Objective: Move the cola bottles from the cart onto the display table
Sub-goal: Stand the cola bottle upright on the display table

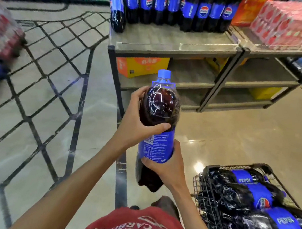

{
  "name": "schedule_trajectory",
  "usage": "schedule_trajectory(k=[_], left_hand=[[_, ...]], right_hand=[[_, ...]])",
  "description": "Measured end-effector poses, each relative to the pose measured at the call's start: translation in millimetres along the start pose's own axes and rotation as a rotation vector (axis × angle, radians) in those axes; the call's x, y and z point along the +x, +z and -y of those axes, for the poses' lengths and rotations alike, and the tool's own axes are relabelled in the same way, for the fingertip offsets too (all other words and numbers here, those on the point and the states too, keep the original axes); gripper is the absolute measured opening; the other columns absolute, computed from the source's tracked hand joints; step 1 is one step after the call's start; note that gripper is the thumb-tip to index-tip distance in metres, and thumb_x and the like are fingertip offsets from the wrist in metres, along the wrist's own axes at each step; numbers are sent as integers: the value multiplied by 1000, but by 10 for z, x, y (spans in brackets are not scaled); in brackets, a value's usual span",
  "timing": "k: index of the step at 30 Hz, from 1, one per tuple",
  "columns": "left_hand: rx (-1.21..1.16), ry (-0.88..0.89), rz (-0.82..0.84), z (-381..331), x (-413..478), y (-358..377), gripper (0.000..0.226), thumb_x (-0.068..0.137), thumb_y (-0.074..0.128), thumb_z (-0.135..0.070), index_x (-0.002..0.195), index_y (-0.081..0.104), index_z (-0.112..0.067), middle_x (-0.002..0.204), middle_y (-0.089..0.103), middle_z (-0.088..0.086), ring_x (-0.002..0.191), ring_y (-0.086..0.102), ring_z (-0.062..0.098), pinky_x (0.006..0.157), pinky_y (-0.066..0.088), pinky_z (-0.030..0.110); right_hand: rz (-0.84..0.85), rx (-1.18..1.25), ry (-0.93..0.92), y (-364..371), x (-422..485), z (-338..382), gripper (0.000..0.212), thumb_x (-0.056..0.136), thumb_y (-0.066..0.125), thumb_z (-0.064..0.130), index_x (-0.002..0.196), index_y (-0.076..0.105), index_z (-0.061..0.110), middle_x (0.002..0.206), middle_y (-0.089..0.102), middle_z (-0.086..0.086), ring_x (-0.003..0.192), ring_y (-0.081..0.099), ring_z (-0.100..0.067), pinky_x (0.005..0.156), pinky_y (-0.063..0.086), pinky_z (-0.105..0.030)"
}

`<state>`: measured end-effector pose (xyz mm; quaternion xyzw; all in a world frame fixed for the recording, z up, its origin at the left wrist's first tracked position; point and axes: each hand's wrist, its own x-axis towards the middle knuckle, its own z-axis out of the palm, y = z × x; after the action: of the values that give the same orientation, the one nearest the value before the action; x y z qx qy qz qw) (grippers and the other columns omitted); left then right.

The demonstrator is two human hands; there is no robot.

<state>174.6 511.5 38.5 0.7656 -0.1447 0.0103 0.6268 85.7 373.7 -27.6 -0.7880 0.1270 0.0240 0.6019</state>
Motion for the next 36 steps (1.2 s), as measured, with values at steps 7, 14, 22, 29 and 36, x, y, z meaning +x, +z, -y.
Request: schedule_trajectory(k=[7,14,22,29,36], left_hand=[[34,-10,-86,150,739,-74,105,62,91,-36,147,30,-23,139,46,-23,126,53,-2,100,48,19],[23,-35,-208,327,1730,64,106,59,90,-42,145,30,-24,140,49,-14,125,54,0,100,47,19],[32,-25,-308,506,2838,203,104,57,92,-34,142,33,-23,138,49,-5,125,53,1,101,45,17],[31,-34,-342,661,3656,153,101,58,93,-22,139,34,-29,135,49,-2,123,55,4,99,45,15],[12,-33,-326,944,4616,14,104,57,94,-26,142,33,-28,132,54,-7,120,58,2,101,47,20]], right_hand=[[67,-35,-42,32,939,123,88,58,99,35,126,43,34,117,59,22,101,60,12,74,52,-9],[138,-55,-54,-164,2053,317,90,57,99,34,126,41,37,115,58,24,101,58,14,72,51,-7],[182,-57,-96,-394,3265,500,85,57,99,28,119,44,43,109,63,28,102,63,7,79,56,-14],[225,-57,-116,-396,4125,717,89,55,100,31,123,43,41,107,61,36,99,65,7,75,55,-15],[207,-85,-103,-327,5114,911,93,55,99,35,129,43,37,112,64,22,99,63,8,77,56,-18]])
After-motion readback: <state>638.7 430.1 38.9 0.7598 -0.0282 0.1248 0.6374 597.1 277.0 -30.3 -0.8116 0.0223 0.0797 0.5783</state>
